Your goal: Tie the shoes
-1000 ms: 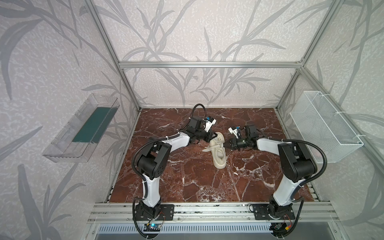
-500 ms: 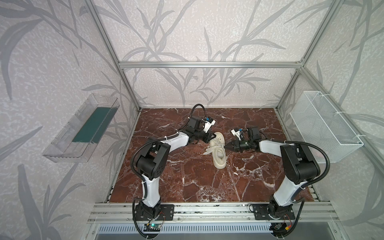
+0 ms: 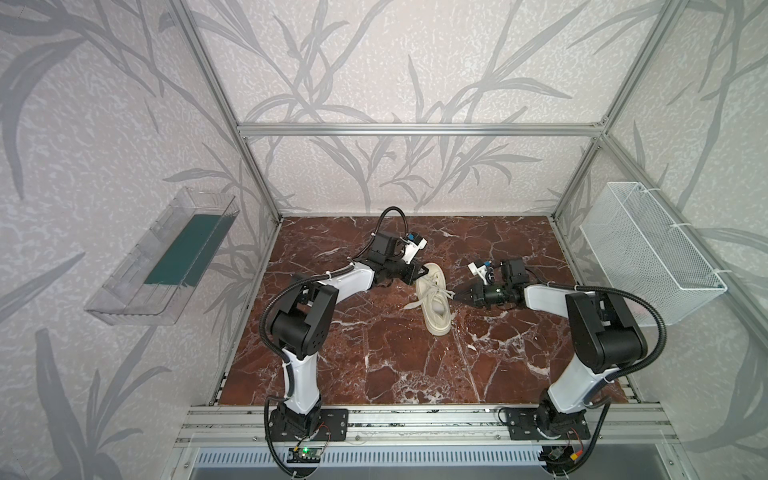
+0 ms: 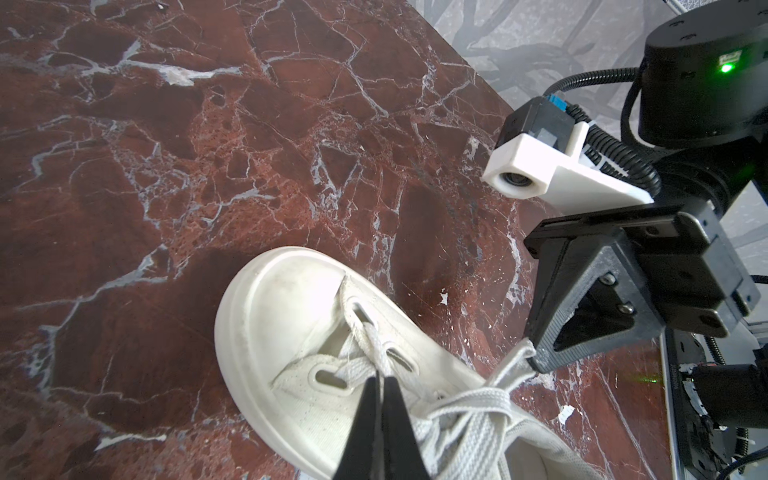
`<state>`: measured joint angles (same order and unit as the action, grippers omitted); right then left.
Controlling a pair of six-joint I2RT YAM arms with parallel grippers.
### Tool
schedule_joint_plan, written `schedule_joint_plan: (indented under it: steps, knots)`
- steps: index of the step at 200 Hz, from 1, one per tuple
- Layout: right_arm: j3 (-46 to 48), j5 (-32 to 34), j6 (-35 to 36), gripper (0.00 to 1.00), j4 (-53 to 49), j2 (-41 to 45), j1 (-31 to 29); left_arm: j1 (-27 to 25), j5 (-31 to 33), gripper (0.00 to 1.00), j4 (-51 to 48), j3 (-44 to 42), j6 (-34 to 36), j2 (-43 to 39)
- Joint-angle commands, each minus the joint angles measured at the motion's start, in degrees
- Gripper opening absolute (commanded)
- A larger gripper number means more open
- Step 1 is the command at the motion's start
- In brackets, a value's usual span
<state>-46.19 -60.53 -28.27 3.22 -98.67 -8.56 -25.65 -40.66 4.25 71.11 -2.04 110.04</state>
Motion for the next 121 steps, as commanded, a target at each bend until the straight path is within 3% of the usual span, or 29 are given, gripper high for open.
schedule_joint_plan:
  steps: [1,121]
  knots:
    - [0.82,-1.08,1.51,0.0,-0.96,2.61,0.82,0.94,-0.8,0.0,0.21,-0.1,0.99,-0.2]
    - [5.51,-1.17,2.34,0.0,-2.06,5.07,2.19,2.12,-1.48,0.0,2.41,-1.13,-0.48,2.02]
